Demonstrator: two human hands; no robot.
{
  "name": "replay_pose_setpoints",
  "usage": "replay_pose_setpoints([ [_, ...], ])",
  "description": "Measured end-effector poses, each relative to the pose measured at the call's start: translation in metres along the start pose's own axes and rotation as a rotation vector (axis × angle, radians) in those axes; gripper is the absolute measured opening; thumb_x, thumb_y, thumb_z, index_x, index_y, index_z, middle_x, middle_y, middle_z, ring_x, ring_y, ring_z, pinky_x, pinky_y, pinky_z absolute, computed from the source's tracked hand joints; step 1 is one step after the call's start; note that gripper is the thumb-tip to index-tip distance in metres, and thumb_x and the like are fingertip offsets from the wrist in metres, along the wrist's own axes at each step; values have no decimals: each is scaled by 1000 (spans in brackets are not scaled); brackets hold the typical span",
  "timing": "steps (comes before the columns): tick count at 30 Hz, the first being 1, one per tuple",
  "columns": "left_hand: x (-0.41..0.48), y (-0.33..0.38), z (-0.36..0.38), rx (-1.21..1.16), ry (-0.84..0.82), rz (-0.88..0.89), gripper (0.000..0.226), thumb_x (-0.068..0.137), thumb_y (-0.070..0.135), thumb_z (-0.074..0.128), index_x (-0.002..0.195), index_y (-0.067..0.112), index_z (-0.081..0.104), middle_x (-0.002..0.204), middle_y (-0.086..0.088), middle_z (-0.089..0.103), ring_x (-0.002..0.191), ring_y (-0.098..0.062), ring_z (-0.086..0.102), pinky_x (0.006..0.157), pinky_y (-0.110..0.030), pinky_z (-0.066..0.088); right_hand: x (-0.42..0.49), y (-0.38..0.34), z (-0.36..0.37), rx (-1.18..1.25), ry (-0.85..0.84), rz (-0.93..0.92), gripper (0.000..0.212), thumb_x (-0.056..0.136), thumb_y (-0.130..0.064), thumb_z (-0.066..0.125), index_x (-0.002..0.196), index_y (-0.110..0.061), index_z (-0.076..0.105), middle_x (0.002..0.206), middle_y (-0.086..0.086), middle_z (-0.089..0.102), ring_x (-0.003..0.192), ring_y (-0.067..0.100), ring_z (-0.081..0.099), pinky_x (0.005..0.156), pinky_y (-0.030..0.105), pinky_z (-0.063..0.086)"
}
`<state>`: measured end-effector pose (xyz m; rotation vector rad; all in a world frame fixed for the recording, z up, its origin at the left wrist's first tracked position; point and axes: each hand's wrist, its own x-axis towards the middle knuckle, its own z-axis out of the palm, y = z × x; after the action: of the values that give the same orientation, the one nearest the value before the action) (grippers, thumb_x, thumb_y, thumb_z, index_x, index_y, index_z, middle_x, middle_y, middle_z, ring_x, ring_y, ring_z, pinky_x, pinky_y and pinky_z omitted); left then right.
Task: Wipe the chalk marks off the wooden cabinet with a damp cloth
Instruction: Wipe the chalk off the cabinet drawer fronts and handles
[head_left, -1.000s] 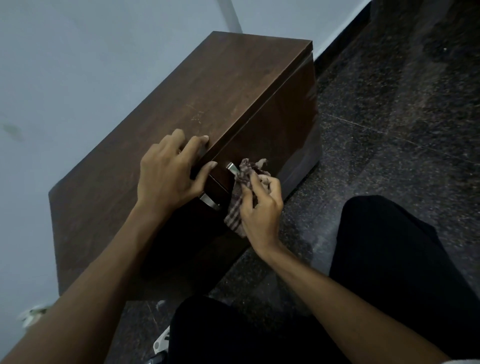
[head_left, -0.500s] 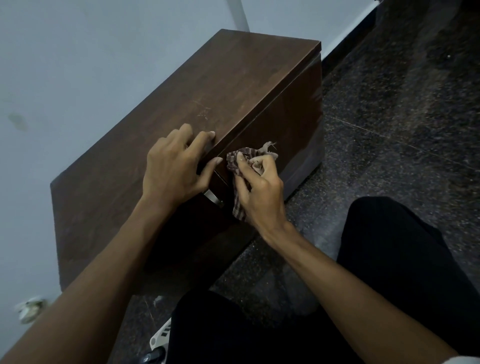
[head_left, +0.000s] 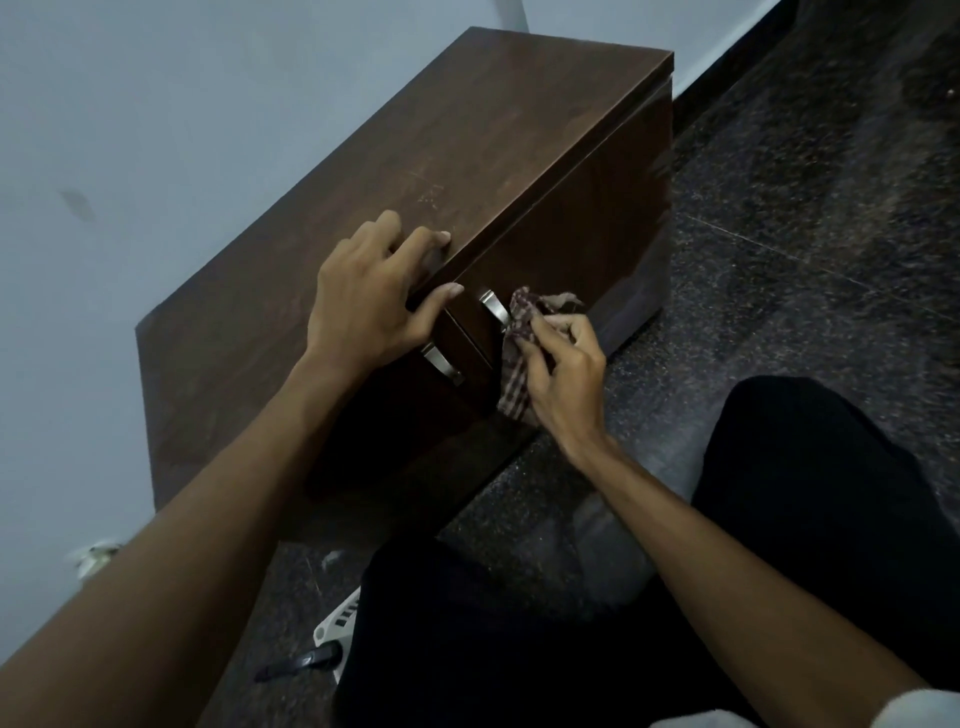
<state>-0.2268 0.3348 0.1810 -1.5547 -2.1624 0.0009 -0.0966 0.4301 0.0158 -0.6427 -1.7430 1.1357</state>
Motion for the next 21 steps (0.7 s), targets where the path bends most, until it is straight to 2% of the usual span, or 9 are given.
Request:
replay_pose_setpoints([
  [4,1,0,1,-5,-1,-3,49,91,52,63,122,14,63,93,-9,49,79,-26,48,65,-39,41,13,-20,0,38,23,-132,40,90,1,67,129,-5,64,107,15,55,98,17,59,87,21,55],
  [7,1,0,0,11,-13,-4,49,92,53,61,122,13,63,94,-10,50,79,-25,48,65,-39,41,16,-21,-1,-37,-7,-194,41,91,-2,67,131,-11,64,107,15,54,98,23,61,82,29,58],
  [9,1,1,0,10,-15,-2,49,92,52,61,122,13,63,94,-10,50,79,-25,48,65,-39,41,10,-16,0,-52,-3,-207,42,90,-1,67,131,-11,64,108,15,53,98,20,60,83,26,57],
  [11,1,1,0,9,-14,0,49,92,52,61,122,12,63,93,-10,49,79,-25,47,64,-37,39,3,-7,-1,-19,2,-152,38,89,1,67,126,-7,66,107,14,54,97,13,57,85,20,55],
  [14,1,1,-1,10,-11,2,49,92,51,62,121,12,64,92,-9,49,77,-23,45,63,-36,38,-6,18,-5,-27,-80,62,25,88,1,70,113,0,71,106,11,58,96,18,61,82,19,56],
  [17,1,2,-1,9,-15,7,49,93,52,60,121,11,64,92,-9,50,76,-22,45,62,-35,38,-14,30,-9,-8,-113,255,30,88,5,68,117,-1,70,109,8,60,103,18,60,88,0,42],
  [21,1,1,0,2,-3,7,49,93,51,62,121,12,64,90,-9,50,76,-23,46,62,-35,38,3,16,-10,97,-78,340,30,93,-1,62,123,-4,68,113,0,59,107,7,55,89,-2,37],
])
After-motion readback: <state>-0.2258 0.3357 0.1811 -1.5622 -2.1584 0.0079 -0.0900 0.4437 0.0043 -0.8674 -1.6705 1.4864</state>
